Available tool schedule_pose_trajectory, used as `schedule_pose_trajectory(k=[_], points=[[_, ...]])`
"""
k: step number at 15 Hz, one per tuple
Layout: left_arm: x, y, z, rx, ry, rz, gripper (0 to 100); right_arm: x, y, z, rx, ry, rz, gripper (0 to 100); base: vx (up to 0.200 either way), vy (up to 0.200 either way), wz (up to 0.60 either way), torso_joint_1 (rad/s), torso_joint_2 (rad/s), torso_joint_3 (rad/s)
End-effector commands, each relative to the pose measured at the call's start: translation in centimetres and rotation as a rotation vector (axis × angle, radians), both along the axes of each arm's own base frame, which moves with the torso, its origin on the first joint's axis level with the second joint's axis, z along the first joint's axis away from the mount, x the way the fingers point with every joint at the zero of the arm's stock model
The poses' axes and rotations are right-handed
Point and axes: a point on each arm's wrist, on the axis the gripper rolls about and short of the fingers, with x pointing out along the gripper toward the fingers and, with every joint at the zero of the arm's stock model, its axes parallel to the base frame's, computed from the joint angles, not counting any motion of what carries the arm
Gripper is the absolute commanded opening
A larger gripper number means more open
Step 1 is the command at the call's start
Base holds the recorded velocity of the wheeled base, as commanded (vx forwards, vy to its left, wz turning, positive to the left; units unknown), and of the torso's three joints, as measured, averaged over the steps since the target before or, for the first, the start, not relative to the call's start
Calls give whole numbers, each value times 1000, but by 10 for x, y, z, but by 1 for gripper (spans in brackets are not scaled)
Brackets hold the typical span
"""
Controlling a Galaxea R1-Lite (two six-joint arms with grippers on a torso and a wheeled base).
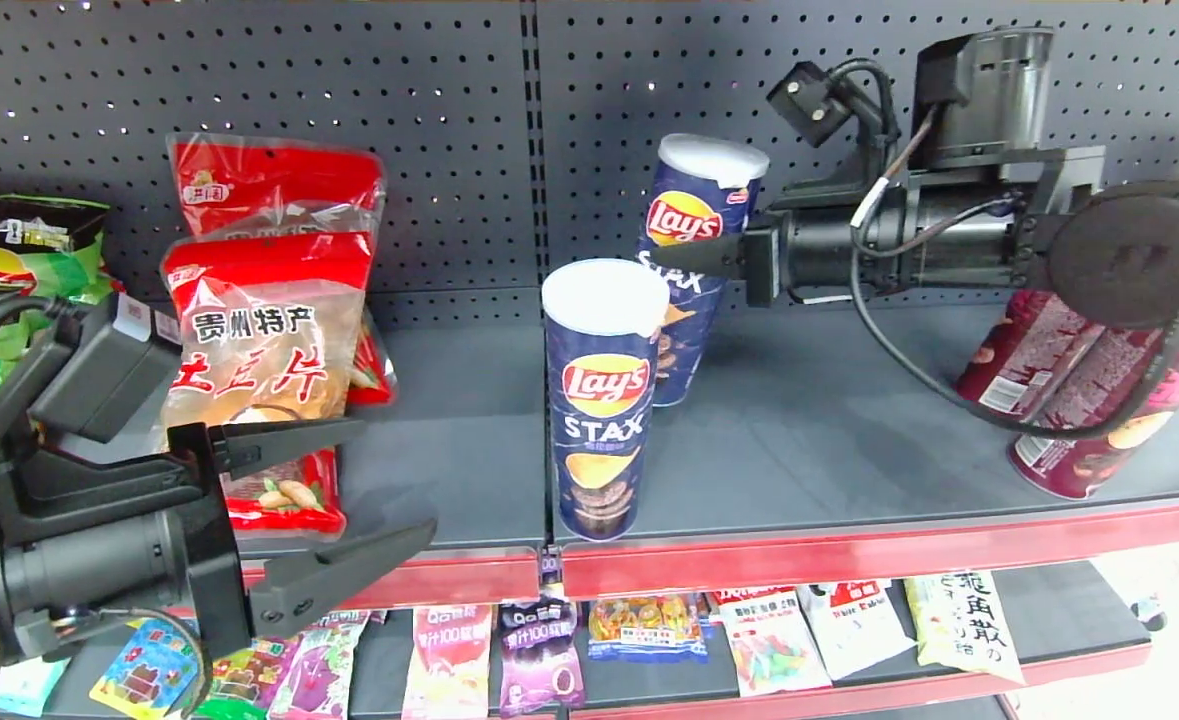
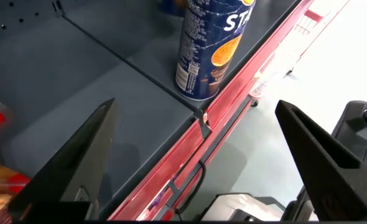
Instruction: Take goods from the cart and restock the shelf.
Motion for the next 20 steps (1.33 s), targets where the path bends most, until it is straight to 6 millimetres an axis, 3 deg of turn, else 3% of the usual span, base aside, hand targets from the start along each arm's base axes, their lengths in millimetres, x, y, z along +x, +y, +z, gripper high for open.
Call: schedule_pose_trajectory(k=[1, 4, 15, 16, 20], points=[[-1, 0, 1, -2, -4, 0, 100, 22, 14, -17, -13, 22, 8, 0, 0, 0, 0, 0, 0, 0], [-1, 0, 1, -3, -6, 7, 100, 32, 20, -23, -30, 6, 15, 0, 0, 0, 0, 0, 0, 0], [0, 1, 0, 0, -1, 11, 100, 37, 35, -35, -41, 22, 42, 0, 0, 0, 0, 0, 0, 0], [0, 1, 0, 0, -1, 11, 100, 37, 35, -36, -44, 23, 42, 100, 0, 0, 0, 0, 0, 0], [1, 1, -1, 2, 4, 11, 100, 32, 35, -33, -43, 23, 48, 100, 0, 0, 0, 0, 0, 0]])
